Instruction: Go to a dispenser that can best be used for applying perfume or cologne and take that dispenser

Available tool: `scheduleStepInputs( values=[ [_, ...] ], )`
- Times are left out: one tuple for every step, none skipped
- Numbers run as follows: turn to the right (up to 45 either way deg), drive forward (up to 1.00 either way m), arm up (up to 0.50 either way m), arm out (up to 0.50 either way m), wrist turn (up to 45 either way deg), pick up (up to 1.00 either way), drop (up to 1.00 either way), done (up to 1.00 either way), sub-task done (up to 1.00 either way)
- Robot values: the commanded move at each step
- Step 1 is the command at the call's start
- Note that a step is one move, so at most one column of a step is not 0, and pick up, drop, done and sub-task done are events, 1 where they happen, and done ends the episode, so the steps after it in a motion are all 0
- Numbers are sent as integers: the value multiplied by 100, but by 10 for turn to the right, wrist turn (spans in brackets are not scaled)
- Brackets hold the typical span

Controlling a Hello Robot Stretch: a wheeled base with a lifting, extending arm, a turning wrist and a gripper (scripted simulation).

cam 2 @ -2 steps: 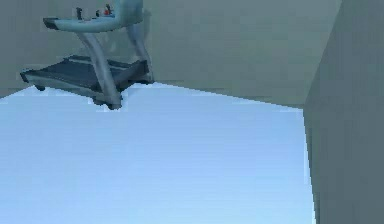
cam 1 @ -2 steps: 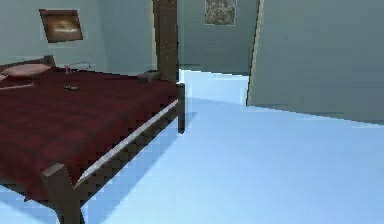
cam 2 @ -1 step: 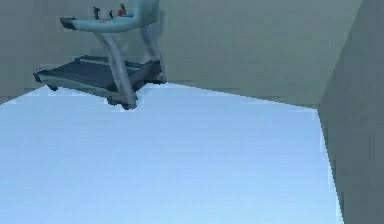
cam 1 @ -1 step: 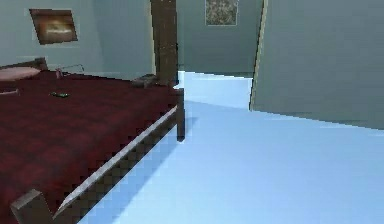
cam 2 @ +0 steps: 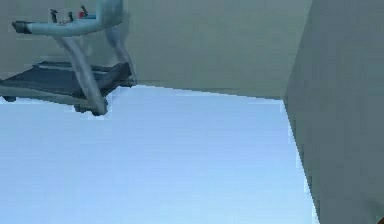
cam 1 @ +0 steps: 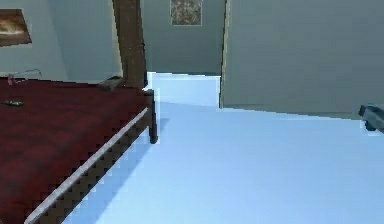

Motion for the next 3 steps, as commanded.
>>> scheduleStepInputs(
  values=[
    [0,100,0,0,0,0,0,0,0],
    [0,100,0,0,0,0,0,0,0],
    [30,0,0,0,0,0,0,0,0]
  ],
)
